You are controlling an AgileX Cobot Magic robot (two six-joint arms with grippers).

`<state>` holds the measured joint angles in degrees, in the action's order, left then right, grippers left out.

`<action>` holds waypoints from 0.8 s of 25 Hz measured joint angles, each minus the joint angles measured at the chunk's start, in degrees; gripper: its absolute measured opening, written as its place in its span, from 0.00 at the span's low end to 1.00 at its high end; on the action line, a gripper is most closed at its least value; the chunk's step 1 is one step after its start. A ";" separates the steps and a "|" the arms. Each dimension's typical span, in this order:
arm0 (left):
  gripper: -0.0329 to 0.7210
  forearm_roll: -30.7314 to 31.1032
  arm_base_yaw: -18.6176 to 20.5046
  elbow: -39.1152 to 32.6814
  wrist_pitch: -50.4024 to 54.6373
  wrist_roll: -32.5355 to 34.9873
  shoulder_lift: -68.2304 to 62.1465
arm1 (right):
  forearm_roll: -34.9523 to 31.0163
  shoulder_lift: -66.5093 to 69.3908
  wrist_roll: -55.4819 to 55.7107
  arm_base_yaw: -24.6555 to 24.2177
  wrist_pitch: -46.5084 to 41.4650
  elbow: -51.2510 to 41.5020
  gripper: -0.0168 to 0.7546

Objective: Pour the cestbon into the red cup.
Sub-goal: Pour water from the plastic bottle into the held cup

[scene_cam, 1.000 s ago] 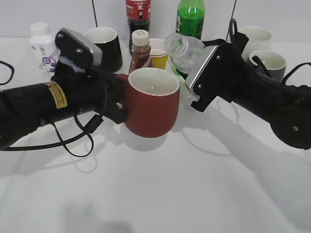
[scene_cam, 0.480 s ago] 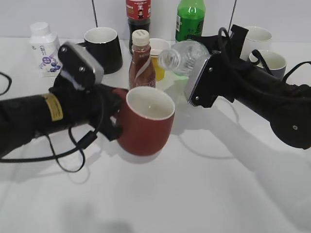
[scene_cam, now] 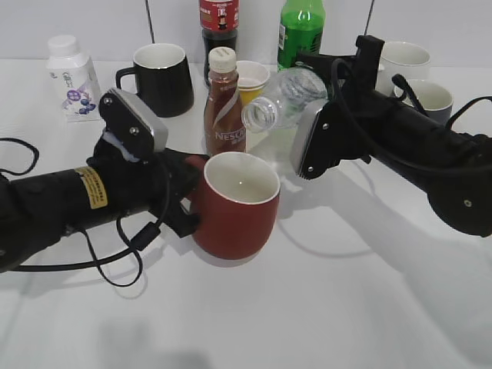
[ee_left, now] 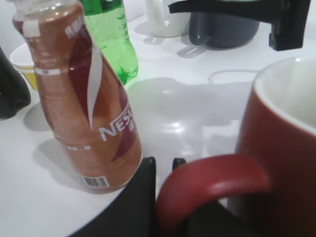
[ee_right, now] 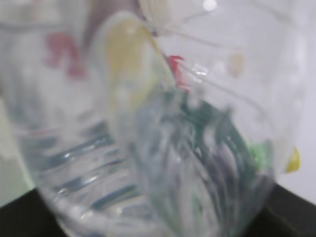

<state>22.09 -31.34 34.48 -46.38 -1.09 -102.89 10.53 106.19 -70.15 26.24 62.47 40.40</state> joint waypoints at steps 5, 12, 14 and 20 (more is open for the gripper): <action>0.13 0.00 0.00 0.00 -1.56 0.00 -0.04 | 0.22 0.00 -1.11 0.00 0.05 0.00 0.64; 0.13 0.05 0.00 0.00 -1.98 0.00 0.06 | 0.22 0.00 -3.60 0.00 0.05 0.00 0.64; 0.13 0.05 0.00 0.00 -1.98 0.00 0.48 | 0.22 0.00 -4.59 0.00 0.05 0.00 0.64; 0.13 0.53 0.00 0.00 -0.66 0.00 1.64 | 0.22 0.00 -7.80 0.00 0.05 0.00 0.64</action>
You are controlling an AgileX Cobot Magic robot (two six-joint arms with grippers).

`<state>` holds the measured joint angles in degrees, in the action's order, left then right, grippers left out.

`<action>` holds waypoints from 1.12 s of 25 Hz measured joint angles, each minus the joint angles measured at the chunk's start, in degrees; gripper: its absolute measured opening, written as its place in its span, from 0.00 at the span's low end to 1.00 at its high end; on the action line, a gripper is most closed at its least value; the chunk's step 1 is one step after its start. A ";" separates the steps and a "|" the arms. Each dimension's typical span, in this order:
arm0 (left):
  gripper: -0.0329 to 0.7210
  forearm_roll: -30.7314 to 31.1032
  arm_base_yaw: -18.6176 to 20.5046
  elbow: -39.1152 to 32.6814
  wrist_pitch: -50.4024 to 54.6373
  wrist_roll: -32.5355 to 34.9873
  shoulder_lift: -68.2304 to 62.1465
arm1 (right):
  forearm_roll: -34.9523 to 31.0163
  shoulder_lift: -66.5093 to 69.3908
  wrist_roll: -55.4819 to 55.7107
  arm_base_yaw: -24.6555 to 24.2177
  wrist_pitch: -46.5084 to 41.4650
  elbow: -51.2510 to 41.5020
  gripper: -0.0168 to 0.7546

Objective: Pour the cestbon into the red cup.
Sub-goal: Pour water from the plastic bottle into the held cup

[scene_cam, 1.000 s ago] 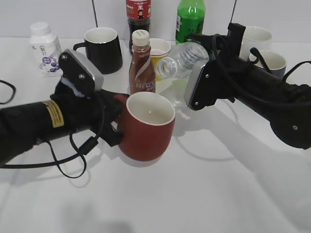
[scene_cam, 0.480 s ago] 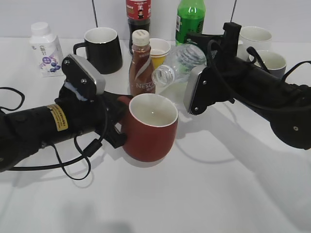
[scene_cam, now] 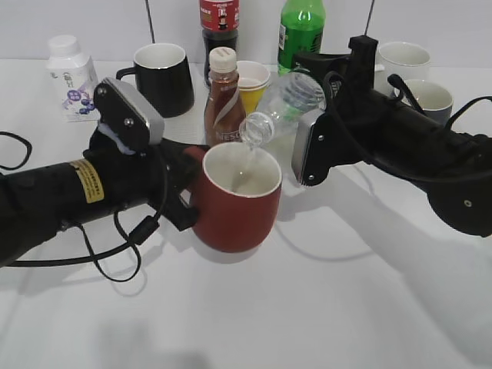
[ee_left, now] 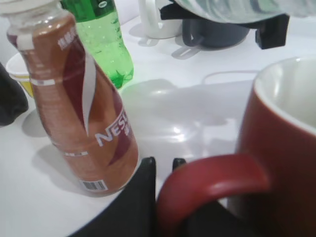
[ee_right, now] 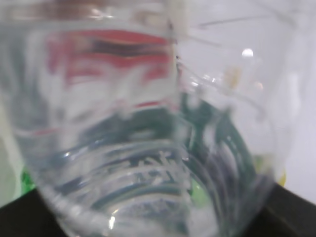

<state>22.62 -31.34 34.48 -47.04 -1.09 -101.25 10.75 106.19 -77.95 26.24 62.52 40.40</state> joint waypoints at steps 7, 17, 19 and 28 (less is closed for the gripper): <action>0.13 1.44 0.00 0.00 1.06 0.00 0.00 | 0.00 0.00 -2.39 0.00 0.00 0.00 0.64; 0.13 2.08 0.00 0.00 2.20 0.07 1.08 | 0.00 0.00 -4.55 0.00 0.05 0.00 0.64; 0.13 2.08 0.00 0.00 2.04 0.07 1.21 | 0.00 0.00 -5.17 0.00 0.05 0.00 0.64; 0.13 2.20 0.00 -0.28 2.32 0.19 1.21 | 0.00 0.00 -7.60 0.00 0.05 0.00 0.64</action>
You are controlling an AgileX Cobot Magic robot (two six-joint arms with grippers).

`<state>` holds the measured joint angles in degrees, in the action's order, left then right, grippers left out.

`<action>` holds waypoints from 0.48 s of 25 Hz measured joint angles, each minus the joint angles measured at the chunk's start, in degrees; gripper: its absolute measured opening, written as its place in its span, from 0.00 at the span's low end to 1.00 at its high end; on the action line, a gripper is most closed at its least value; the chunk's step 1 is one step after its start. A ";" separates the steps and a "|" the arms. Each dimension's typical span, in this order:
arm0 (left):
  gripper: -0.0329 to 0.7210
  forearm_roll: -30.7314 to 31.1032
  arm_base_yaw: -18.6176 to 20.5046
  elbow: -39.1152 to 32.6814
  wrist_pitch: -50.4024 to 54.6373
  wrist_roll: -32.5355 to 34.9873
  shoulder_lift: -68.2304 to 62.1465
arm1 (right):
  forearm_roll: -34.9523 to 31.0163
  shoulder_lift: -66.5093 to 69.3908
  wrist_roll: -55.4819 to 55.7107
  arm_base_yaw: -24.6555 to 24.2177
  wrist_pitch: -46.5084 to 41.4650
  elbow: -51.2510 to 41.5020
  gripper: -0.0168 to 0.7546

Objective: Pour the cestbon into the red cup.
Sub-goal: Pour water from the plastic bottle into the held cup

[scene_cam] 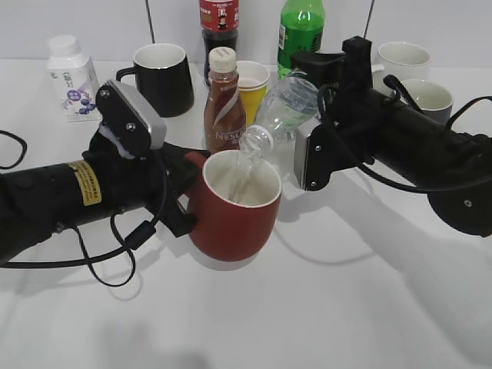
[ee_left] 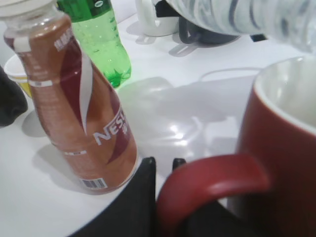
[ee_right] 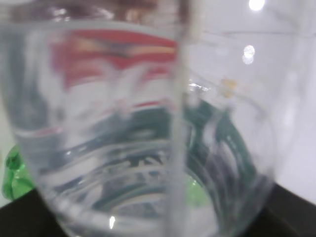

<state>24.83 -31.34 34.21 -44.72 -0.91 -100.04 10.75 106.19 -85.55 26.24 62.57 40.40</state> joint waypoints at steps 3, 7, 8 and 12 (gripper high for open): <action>0.13 0.07 0.00 0.00 0.13 0.00 0.00 | 0.00 0.00 -0.82 0.00 0.06 0.00 0.64; 0.13 0.07 0.00 0.00 0.17 0.04 0.00 | 0.00 0.00 -2.08 0.00 0.17 0.00 0.64; 0.13 0.13 0.00 -0.01 0.17 0.04 0.00 | 0.00 0.00 -2.37 0.00 0.24 0.00 0.64; 0.13 0.13 0.00 -0.06 0.19 0.12 0.00 | 0.00 0.00 -2.75 0.00 0.34 0.00 0.64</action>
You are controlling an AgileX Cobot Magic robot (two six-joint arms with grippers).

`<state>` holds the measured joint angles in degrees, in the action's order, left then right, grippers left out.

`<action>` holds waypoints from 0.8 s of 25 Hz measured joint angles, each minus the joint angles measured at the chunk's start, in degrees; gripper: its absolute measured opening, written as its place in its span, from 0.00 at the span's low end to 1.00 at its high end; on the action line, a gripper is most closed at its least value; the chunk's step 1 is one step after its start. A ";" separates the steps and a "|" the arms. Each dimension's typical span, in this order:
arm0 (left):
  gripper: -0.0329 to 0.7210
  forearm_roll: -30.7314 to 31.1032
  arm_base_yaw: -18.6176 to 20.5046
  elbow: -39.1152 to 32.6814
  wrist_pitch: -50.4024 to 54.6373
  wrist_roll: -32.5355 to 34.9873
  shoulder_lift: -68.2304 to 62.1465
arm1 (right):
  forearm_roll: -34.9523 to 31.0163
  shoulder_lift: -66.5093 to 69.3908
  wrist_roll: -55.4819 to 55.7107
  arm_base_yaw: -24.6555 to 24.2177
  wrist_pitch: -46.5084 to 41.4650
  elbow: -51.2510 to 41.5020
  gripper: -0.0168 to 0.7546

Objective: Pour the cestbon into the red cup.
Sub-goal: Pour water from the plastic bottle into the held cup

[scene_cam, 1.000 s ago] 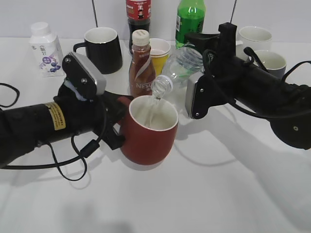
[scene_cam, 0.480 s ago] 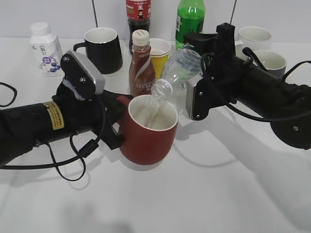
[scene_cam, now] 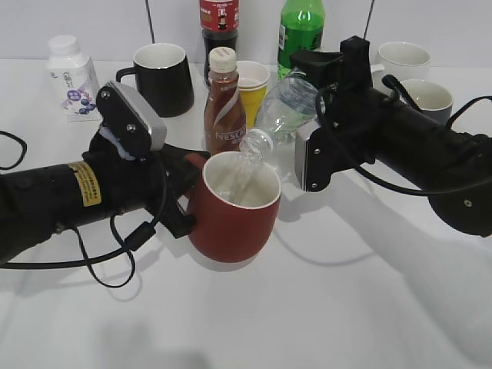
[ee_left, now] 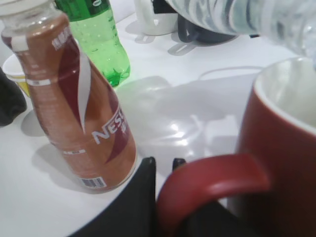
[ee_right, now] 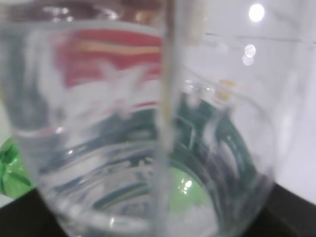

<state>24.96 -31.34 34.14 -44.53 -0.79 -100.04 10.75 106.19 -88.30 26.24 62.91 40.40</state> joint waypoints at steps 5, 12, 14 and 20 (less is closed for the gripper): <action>0.13 0.11 0.00 -0.01 0.05 0.07 0.00 | 0.00 0.00 -0.45 0.00 0.13 0.00 0.64; 0.13 0.17 0.00 -0.01 0.11 0.07 0.00 | 0.00 0.00 -1.85 0.00 0.56 0.00 0.64; 0.13 0.17 0.00 -0.01 0.11 0.09 0.00 | 0.00 0.00 -1.97 0.00 0.67 0.00 0.64; 0.13 0.17 0.00 -0.06 0.16 0.09 0.00 | 0.00 0.00 -2.44 0.00 0.92 0.00 0.64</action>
<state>25.13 -31.34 34.08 -44.37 -0.70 -100.04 10.75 106.19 -90.74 26.24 63.83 40.40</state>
